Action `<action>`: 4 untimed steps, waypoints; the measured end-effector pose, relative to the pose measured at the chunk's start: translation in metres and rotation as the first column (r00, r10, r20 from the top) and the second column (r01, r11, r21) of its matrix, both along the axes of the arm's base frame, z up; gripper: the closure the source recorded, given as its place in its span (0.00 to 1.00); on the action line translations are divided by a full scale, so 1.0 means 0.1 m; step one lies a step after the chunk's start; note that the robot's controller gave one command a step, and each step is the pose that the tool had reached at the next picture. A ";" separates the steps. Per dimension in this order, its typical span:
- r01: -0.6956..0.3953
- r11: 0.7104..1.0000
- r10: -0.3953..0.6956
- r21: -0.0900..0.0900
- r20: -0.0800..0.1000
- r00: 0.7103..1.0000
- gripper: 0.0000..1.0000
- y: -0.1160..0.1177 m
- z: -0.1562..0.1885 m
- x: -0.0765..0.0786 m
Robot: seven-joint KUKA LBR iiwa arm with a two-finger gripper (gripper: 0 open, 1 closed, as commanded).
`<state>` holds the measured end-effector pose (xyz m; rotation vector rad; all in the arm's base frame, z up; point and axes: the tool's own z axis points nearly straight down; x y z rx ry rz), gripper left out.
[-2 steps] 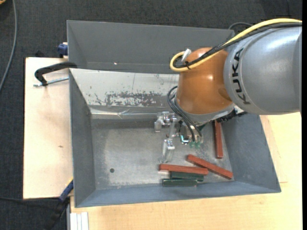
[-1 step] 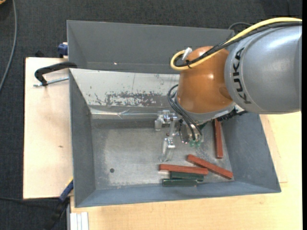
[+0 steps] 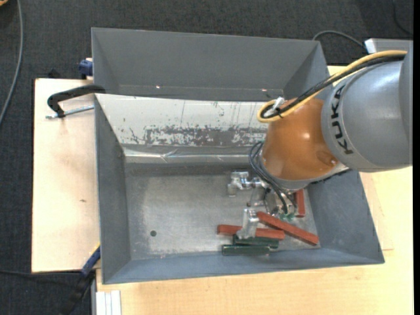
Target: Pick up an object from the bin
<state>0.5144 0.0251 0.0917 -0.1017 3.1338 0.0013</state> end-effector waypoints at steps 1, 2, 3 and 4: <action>-0.032 0.999 0.032 0.000 -0.006 0.999 0.00 -0.24 0.05 -0.06; -0.040 0.999 0.040 -0.001 0.002 0.999 0.00 -0.27 0.39 -0.04; 0.059 0.998 -0.059 0.001 -0.004 0.998 0.00 -0.29 -0.21 -0.19; 0.003 1.000 -0.003 -0.001 0.000 1.000 1.00 -0.55 -0.19 -0.06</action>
Offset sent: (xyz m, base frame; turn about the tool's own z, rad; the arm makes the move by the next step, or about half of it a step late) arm -0.0043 -0.0332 0.0083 -0.0604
